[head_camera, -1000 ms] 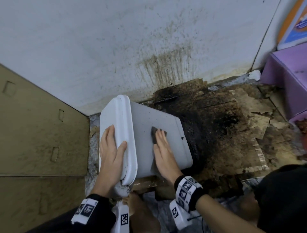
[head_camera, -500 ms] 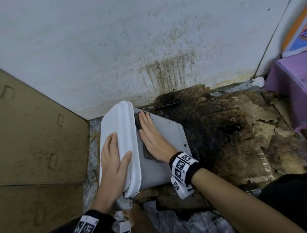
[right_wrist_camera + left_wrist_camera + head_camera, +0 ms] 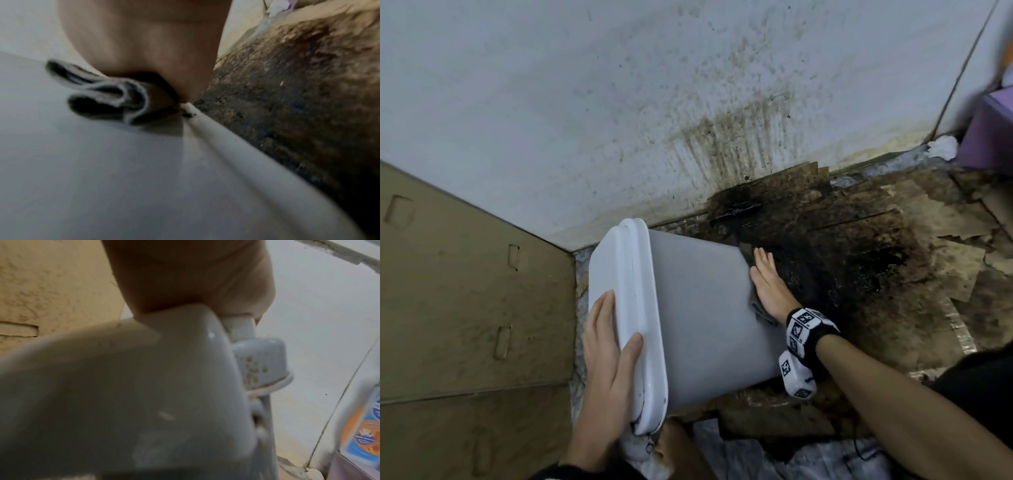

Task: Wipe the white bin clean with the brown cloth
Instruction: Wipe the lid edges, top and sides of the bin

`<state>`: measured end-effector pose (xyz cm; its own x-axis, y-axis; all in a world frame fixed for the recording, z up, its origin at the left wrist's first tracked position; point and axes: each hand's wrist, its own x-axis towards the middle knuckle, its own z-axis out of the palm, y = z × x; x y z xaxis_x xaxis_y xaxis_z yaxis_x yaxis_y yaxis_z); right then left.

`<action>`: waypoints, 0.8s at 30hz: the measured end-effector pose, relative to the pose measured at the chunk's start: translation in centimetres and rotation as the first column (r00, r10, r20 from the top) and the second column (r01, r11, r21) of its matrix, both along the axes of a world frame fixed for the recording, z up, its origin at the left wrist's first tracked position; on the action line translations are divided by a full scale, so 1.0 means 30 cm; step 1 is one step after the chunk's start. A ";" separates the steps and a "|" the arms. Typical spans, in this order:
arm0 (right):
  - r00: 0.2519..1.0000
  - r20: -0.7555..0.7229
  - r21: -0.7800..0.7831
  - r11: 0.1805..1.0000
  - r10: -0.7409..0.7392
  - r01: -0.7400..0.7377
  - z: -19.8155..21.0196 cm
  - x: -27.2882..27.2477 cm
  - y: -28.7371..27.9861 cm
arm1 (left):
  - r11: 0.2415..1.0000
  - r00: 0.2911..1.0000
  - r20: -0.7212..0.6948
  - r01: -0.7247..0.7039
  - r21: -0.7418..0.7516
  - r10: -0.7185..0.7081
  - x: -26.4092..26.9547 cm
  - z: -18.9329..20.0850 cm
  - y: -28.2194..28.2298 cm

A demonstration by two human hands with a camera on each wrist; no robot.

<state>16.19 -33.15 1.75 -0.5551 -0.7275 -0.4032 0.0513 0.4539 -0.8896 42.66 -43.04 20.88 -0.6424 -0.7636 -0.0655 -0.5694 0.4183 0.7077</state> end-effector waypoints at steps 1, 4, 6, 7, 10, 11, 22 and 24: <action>1.000 0.007 0.000 1.000 -0.023 0.023 0.001 0.010 -0.009 | 1.000 1.000 0.000 -0.001 -0.001 0.001 0.002 -0.002 0.000; 0.998 -0.041 -0.004 0.999 -0.048 0.048 0.045 0.049 -0.040 | 1.000 1.000 -0.009 -0.004 0.003 0.004 0.006 -0.002 -0.002; 0.997 -0.063 -0.060 0.997 -0.048 0.044 0.117 0.095 -0.067 | 1.000 1.000 -0.017 -0.001 0.007 0.001 0.009 0.001 -0.007; 0.998 -0.056 -0.114 0.993 -0.043 0.036 0.170 0.125 -0.084 | 1.000 1.000 -0.018 0.007 0.004 -0.007 0.009 0.002 -0.007; 0.997 -0.058 -0.312 0.948 0.046 -0.062 0.351 0.223 -0.152 | 1.000 1.000 -0.007 0.017 -0.008 -0.017 0.005 0.001 0.001; 0.993 -0.088 -0.356 0.929 0.079 -0.106 0.394 0.253 -0.171 | 1.000 1.000 0.002 0.018 -0.002 -0.018 0.002 0.001 0.003; 0.966 -0.246 -0.281 0.948 0.080 -0.150 0.225 0.163 -0.122 | 1.000 1.000 0.003 0.021 0.005 -0.021 0.001 0.010 0.003; 0.977 -0.209 -0.161 0.985 0.034 -0.069 0.128 0.108 -0.067 | 1.000 1.000 0.000 0.028 0.001 -0.028 -0.001 0.011 0.007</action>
<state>19.43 -35.16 5.58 -0.5731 -0.8046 -0.1555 -0.1594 0.2956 -0.9419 42.64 -42.84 21.20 -0.6632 -0.7456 -0.0657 -0.5573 0.4333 0.7082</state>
